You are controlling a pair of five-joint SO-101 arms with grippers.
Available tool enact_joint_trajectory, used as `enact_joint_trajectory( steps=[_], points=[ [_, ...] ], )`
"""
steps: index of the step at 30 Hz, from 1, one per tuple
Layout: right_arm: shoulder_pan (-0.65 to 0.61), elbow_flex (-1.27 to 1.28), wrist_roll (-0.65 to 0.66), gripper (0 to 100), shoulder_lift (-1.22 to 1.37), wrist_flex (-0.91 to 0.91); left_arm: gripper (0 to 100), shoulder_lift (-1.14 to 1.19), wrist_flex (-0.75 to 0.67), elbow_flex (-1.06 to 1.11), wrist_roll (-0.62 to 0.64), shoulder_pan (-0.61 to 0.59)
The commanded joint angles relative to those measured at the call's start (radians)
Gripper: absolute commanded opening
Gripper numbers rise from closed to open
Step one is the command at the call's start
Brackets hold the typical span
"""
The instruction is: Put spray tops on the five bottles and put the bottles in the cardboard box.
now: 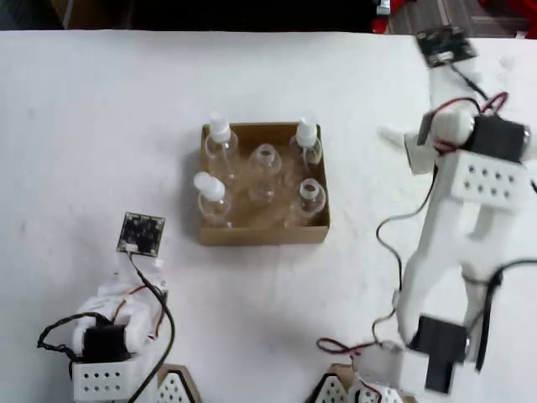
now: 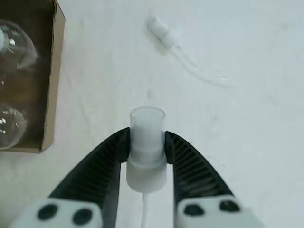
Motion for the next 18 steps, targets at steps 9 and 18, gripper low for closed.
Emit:
enact_joint_trajectory(
  steps=[9, 18],
  points=[
    [-0.110, 0.057, -0.150, 1.5, -0.300, 0.061, 3, -0.008, -0.023, -0.002, -0.006, 0.013],
    [-0.305, 0.276, -0.150, 1.5, -0.611, -0.013, 3, -0.008, -0.023, -0.002, -0.006, 0.013]
  ],
)
